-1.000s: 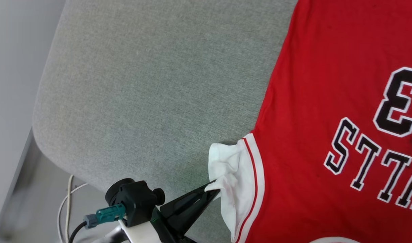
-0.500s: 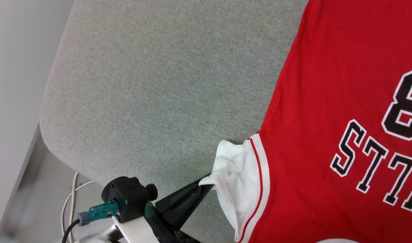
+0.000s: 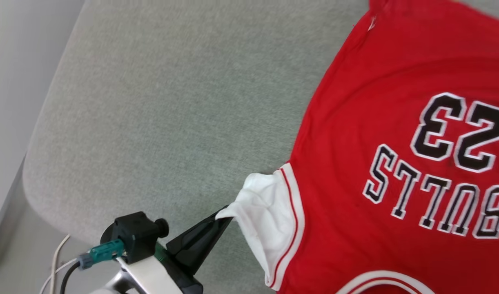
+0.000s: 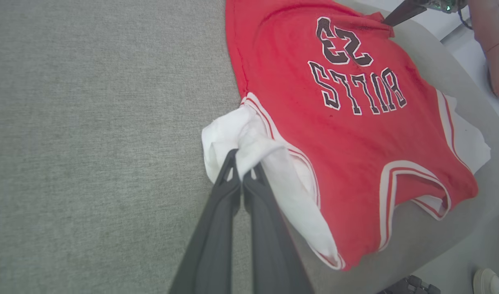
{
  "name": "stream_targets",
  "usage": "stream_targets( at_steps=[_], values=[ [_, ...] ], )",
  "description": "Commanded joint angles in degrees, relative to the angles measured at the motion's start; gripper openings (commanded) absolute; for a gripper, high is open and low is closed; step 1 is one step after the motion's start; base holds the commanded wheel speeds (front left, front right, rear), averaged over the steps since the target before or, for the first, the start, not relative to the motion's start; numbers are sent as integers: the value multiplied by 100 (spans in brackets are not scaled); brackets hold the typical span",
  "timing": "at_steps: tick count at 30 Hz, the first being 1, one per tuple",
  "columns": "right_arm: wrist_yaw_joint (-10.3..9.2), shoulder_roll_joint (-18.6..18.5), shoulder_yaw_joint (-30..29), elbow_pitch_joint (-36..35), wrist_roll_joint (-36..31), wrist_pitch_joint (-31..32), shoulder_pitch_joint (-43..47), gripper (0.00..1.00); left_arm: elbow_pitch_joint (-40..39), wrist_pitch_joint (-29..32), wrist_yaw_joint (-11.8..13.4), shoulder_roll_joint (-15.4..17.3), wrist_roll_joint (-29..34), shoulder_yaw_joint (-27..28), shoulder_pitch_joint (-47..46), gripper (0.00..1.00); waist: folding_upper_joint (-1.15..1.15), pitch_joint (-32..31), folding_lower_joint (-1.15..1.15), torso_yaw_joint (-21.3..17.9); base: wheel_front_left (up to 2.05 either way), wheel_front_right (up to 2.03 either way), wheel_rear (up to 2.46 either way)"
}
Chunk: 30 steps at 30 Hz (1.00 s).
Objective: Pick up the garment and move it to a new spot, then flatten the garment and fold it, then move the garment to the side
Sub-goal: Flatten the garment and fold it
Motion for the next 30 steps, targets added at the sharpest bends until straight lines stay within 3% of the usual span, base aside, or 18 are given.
stream_targets(
  at_steps=[1, 15, 30],
  values=[
    [0, 109, 16, 31, 93, -1, 363, 0, 36, -52, 55, 1, -71, 49, 95, 0, 0, -341, 0, -326, 0, 0, 0],
    [-1, 547, 325, -333, 1290, -831, 2121, 0, 310, -304, 437, 348, -450, 409, 782, 0, 0, -1497, 0, -1355, 0, 0, 0],
    [-1, 930, -116, -1133, 2294, -1226, 4296, 0, 491, -583, 667, 212, -760, 564, 1163, 0, 0, -2291, 0, -1961, 0, 0, 0]
  ],
)
